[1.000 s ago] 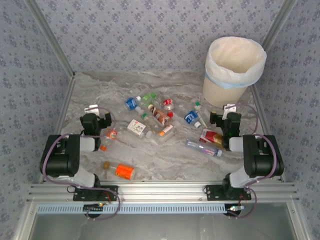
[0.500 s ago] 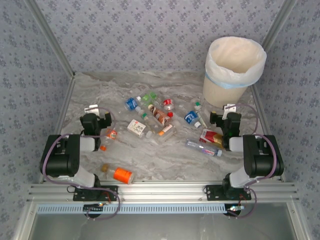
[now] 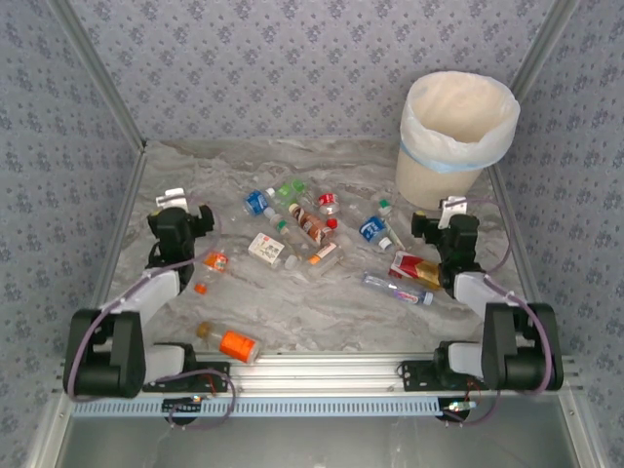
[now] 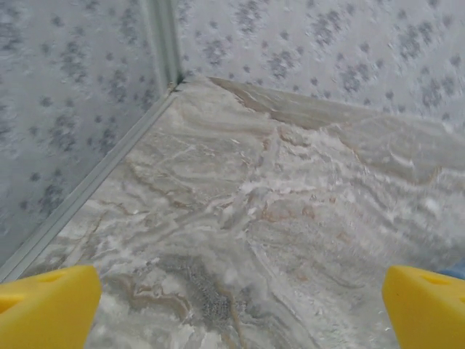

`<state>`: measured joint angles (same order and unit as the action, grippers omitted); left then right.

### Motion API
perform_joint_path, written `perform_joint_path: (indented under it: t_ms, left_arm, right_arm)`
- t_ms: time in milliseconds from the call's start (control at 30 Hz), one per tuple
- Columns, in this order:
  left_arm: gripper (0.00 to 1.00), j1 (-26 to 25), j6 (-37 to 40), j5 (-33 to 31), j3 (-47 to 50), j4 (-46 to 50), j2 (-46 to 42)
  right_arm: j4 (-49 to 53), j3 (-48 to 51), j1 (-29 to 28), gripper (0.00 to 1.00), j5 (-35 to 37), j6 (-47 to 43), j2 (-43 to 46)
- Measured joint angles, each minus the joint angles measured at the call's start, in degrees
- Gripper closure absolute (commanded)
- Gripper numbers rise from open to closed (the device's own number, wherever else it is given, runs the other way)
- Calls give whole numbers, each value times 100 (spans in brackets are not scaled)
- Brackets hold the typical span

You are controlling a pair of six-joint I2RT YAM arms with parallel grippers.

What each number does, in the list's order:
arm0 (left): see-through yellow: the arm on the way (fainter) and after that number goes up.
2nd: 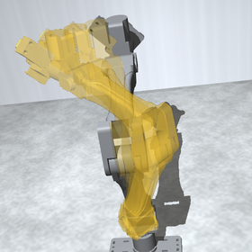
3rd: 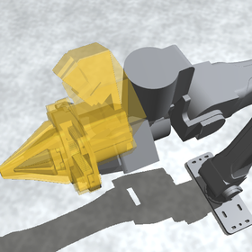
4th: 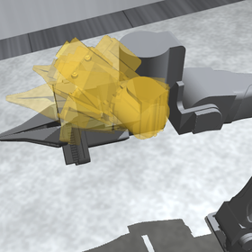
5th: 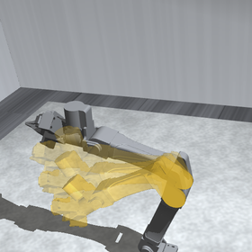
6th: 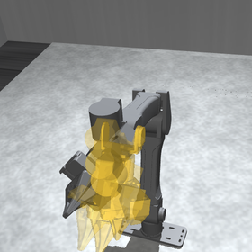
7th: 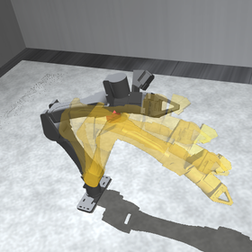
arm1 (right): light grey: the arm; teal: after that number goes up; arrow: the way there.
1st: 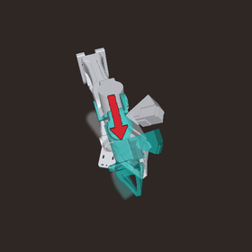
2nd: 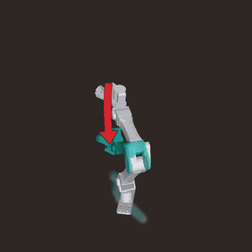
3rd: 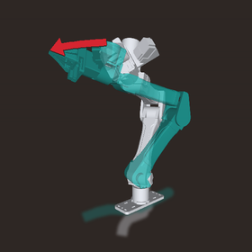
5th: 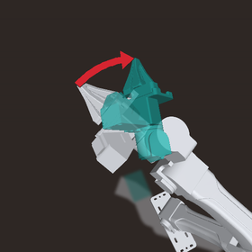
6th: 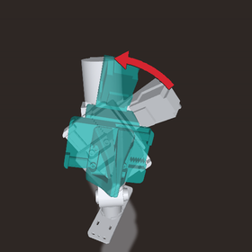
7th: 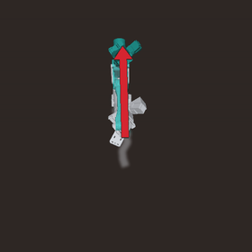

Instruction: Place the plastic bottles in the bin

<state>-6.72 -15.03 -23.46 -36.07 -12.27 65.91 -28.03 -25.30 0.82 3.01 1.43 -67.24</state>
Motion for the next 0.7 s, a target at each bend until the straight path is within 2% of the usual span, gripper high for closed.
perform_joint_path:
  t_ms: [100, 233, 300, 433, 567, 633, 700]
  left_arm:
    - [1, -417, -1311, -424, -922, 1882, -459]
    - [1, -1598, -2896, -789, -1606, 4240, -975]
    - [0, -1958, -3694, -756, -1665, 5410, -1080]
    - [1, -2188, -5101, -223, -1602, 7488, -986]
    - [1, -2236, -5958, 654, -1272, 8465, -1156]
    - [1, -2267, -6258, 1121, -942, 8625, -1340]
    - [1, -2275, -6391, 1342, -693, 8367, -1471]
  right_arm:
    - [557, -157, -48, 0, -87, 232, 468]
    - [1108, -199, -118, 0, -140, 487, 964]
    - [1357, -199, -140, 0, -162, 570, 1117]
    - [1792, -197, -201, 0, -205, 675, 1252]
    - [2044, -177, -262, 0, -223, 680, 1261]
    - [2105, -160, -293, 0, -223, 680, 1261]
    - [2146, -155, -315, 0, -221, 678, 1261]
